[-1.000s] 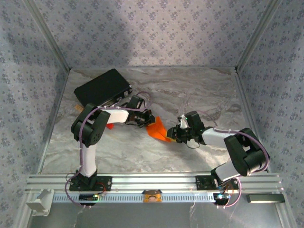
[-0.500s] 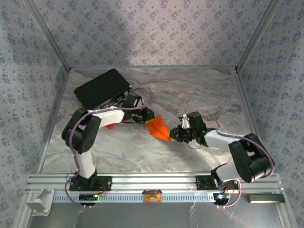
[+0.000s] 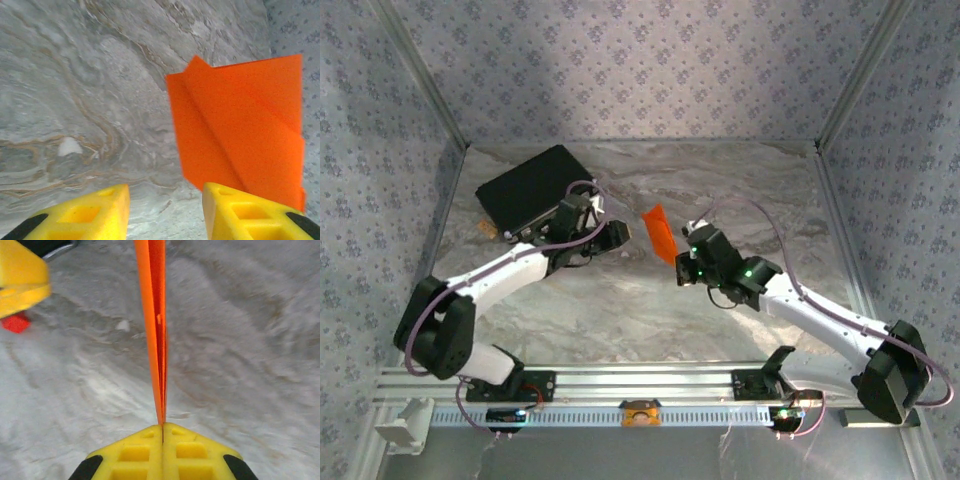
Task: Fold a paper plane with a square sheet of paper (pick it up from the middle)
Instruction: Turn over the paper at the center of the table.
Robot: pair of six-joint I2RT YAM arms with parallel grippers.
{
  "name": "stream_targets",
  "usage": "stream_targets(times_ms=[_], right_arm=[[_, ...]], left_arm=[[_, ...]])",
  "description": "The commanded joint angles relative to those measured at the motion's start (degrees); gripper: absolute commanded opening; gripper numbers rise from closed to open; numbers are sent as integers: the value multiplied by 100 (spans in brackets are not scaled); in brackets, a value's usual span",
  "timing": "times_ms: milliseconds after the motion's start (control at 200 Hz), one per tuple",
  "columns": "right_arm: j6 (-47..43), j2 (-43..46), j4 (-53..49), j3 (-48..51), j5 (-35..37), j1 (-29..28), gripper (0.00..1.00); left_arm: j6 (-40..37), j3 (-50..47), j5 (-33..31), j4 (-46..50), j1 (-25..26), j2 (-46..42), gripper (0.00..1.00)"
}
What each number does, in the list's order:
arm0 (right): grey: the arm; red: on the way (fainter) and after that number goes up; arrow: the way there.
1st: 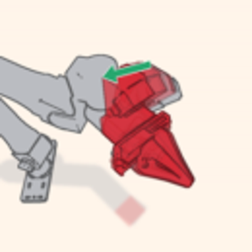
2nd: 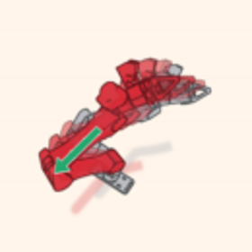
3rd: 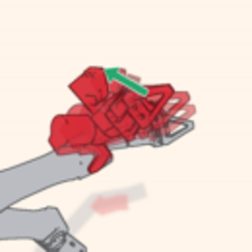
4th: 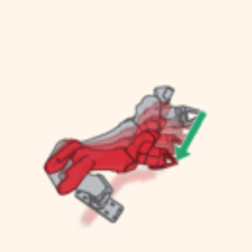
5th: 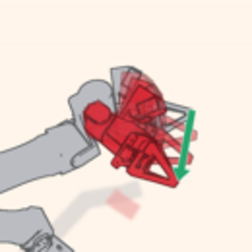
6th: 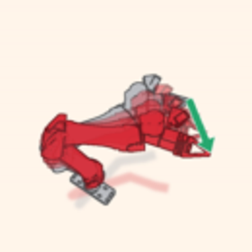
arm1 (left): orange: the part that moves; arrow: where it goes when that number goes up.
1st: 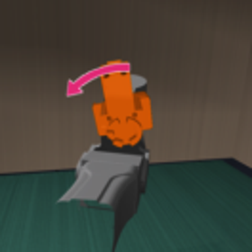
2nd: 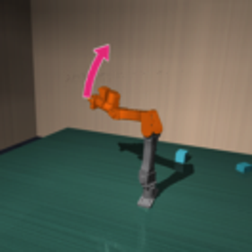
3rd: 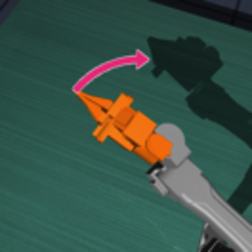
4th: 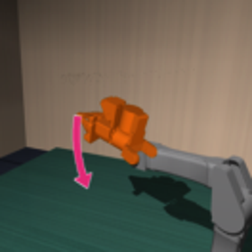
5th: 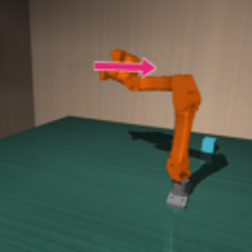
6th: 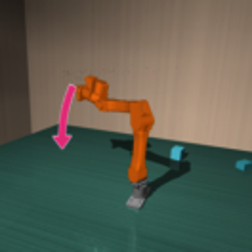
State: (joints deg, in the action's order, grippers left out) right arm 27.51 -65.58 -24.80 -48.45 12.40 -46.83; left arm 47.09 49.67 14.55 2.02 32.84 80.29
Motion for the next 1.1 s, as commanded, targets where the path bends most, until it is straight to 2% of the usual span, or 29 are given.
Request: stream_targets(times_ms=[0,160,395,615,805,904,1099], right_arm=[[-67,-464,-1611,-438,2753,-444,6],[-49,-1238,-2092,-802,3881,-1204,6],[49,-2566,-2886,-1310,4365,-1986,5],[-438,-3069,-2290,-1401,3094,-2231,9],[-615,-3222,-1959,-1286,2351,-2226,17],[-888,-3122,-1586,-1192,1736,-2163,19],[-796,-2717,-1009,-928,610,-1867,23]], left_arm=[[-227,-142,-826,247,-83,-538,43],[-249,-407,-1432,466,-266,-1261,43],[-223,-587,-1690,984,-638,-1823,43],[-112,-608,-1946,1301,-829,-2030,50],[-91,-600,-1952,1345,-849,-2075,49],[-72,-641,-1952,1319,-849,-2096,50],[-102,-674,-1816,1241,-867,-2114,52]])
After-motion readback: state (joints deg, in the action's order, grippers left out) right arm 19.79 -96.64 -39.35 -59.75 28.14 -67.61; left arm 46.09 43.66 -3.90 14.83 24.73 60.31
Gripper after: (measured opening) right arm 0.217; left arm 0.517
